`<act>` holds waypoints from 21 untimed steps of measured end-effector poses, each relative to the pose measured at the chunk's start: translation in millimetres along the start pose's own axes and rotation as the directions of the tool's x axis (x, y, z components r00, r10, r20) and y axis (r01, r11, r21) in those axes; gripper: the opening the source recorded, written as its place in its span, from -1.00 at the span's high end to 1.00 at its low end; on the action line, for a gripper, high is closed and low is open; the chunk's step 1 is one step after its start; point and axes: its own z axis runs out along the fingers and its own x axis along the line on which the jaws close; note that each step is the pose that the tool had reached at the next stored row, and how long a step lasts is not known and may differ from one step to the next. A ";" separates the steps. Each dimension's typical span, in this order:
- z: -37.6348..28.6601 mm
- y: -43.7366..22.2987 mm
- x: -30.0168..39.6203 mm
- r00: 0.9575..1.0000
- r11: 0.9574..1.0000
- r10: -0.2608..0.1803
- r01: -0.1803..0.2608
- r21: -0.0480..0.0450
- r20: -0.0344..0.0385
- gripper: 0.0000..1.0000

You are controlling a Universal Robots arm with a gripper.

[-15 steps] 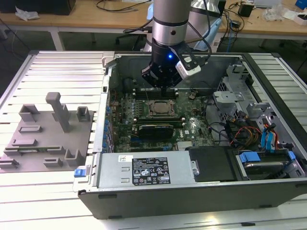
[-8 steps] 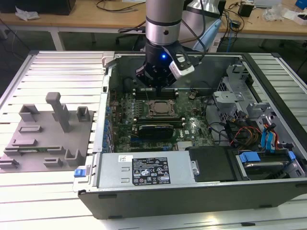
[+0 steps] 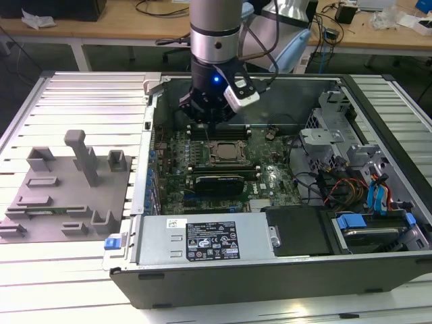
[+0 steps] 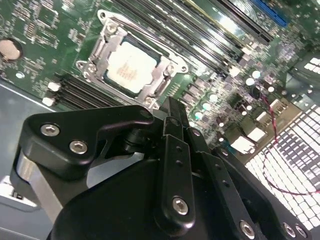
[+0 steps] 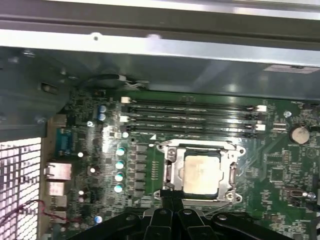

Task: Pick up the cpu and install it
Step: 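Install the first cpu locking lever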

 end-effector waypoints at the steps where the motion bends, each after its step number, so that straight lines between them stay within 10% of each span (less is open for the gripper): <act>1: 0.0 0.2 2.8 1.000 1.000 0.000 0.000 0.000 0.000 0.79; 9: -0.5 1.3 24.1 1.000 1.000 0.000 0.000 -0.005 0.000 0.79; 13: -0.6 1.5 27.9 1.000 0.999 0.001 -0.001 -0.044 0.002 0.79; 19: -0.6 1.4 27.9 1.000 0.991 0.003 -0.002 -0.136 0.009 0.79; 21: -0.5 1.5 27.9 1.000 0.990 0.004 -0.002 -0.144 0.010 0.79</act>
